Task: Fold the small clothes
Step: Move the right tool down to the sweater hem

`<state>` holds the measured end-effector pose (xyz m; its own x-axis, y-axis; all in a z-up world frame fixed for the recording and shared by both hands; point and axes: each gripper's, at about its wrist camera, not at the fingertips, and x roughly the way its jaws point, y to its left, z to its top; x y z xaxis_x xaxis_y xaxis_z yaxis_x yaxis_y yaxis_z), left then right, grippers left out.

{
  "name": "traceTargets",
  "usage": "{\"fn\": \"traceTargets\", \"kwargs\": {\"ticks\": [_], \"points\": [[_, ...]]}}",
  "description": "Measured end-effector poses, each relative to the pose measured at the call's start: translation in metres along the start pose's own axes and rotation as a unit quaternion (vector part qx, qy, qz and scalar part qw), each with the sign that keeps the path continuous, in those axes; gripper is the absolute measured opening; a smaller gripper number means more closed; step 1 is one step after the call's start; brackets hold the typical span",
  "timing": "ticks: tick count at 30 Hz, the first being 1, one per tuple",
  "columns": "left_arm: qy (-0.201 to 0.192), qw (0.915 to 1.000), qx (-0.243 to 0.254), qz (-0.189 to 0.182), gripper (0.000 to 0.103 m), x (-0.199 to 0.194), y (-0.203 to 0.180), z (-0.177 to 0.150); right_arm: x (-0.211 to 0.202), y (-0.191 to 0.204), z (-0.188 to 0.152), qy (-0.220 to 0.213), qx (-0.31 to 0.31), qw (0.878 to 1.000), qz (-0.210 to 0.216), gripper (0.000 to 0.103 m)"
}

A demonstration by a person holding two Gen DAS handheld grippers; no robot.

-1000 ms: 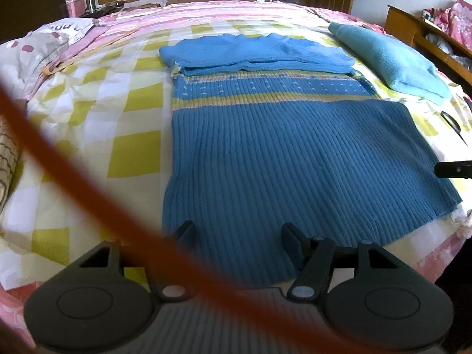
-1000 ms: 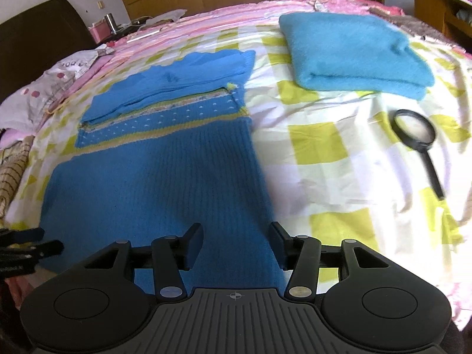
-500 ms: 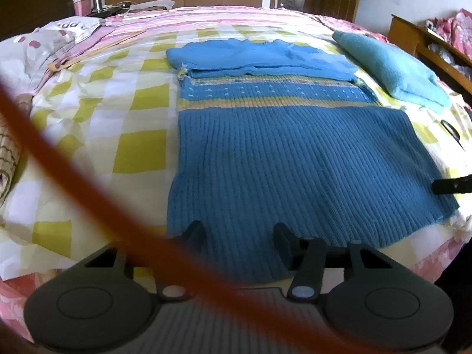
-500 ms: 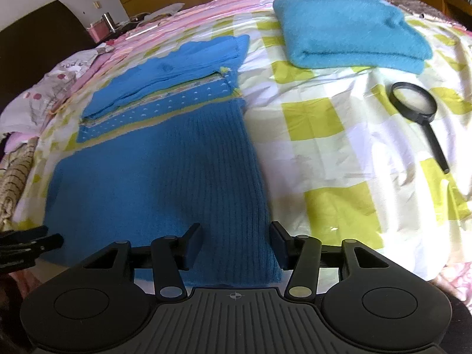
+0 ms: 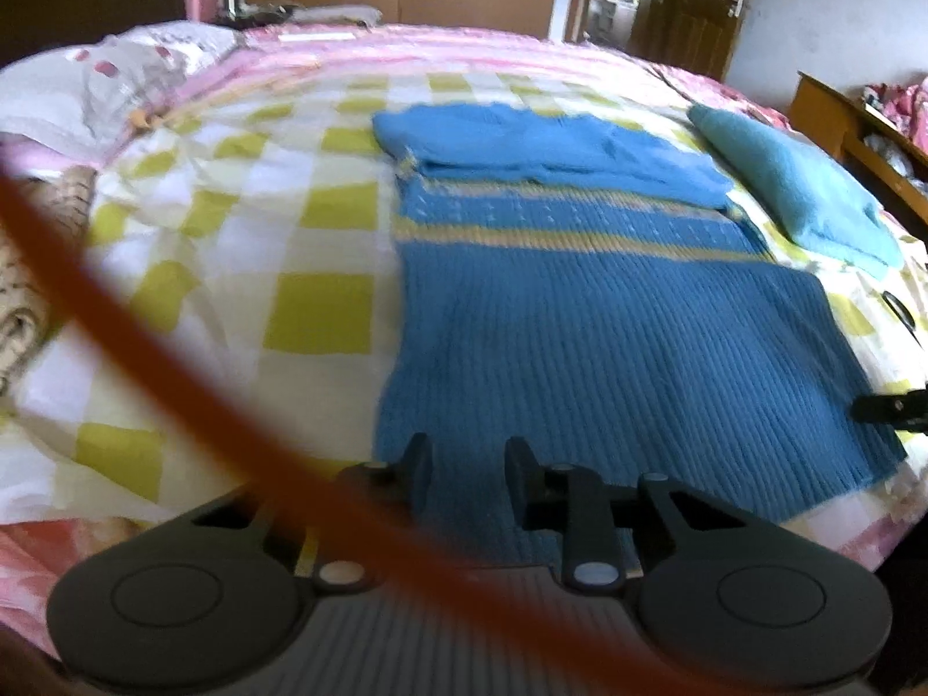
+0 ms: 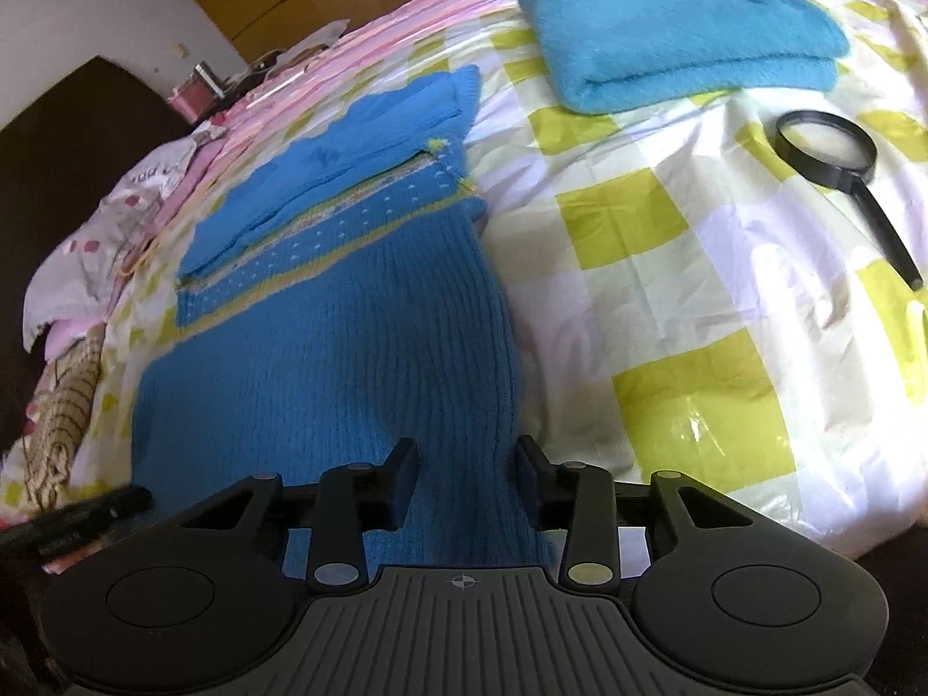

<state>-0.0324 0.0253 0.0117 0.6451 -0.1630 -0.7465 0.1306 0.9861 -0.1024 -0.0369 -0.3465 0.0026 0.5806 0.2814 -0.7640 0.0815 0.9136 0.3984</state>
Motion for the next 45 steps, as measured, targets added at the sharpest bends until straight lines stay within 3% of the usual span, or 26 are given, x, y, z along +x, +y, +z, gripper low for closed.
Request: {"fn": "traceTargets", "kwargs": {"ticks": [6,11,18,26,32,34,36,38,41,45], "points": [[0.012,0.9988,-0.012,0.046,0.035,0.006,0.009,-0.002,0.003,-0.003,0.001,0.008,0.006,1.000,0.008,0.037],[0.024,0.9984,-0.002,0.051,0.038,0.012,0.006,-0.001,0.003,-0.008,0.001,0.011,0.009,1.000,0.021,0.037],[0.036,0.9993,-0.004,0.003,0.033,0.014,0.002,0.003,0.001,-0.019,-0.001,0.014,0.035,0.998,0.051,0.037],[0.033,0.9994,0.000,-0.015,0.033,0.021,0.001,0.006,0.002,-0.025,0.000,0.018,0.061,0.996,0.060,0.032],[0.031,0.9994,0.003,-0.016,0.031,0.023,-0.003,0.008,0.010,-0.020,0.005,0.016,0.053,0.996,0.063,0.036],[0.034,0.9992,-0.005,-0.022,0.025,0.023,-0.001,0.010,0.010,-0.021,0.005,0.014,0.054,0.996,0.067,0.033],[0.035,0.9989,-0.012,-0.030,0.018,0.022,0.000,0.012,0.011,-0.023,0.005,0.013,0.057,0.996,0.070,0.023],[0.031,0.9984,-0.021,-0.042,0.017,0.020,0.001,0.013,0.012,-0.025,0.005,0.016,0.071,0.994,0.080,0.014],[0.025,0.9964,-0.034,-0.073,0.017,0.017,0.002,0.016,0.014,-0.026,0.004,0.015,0.093,0.990,0.108,0.012],[0.038,0.9962,-0.027,-0.074,0.017,0.026,0.000,0.019,0.020,-0.020,0.008,0.022,0.093,0.989,0.112,0.013]]}}
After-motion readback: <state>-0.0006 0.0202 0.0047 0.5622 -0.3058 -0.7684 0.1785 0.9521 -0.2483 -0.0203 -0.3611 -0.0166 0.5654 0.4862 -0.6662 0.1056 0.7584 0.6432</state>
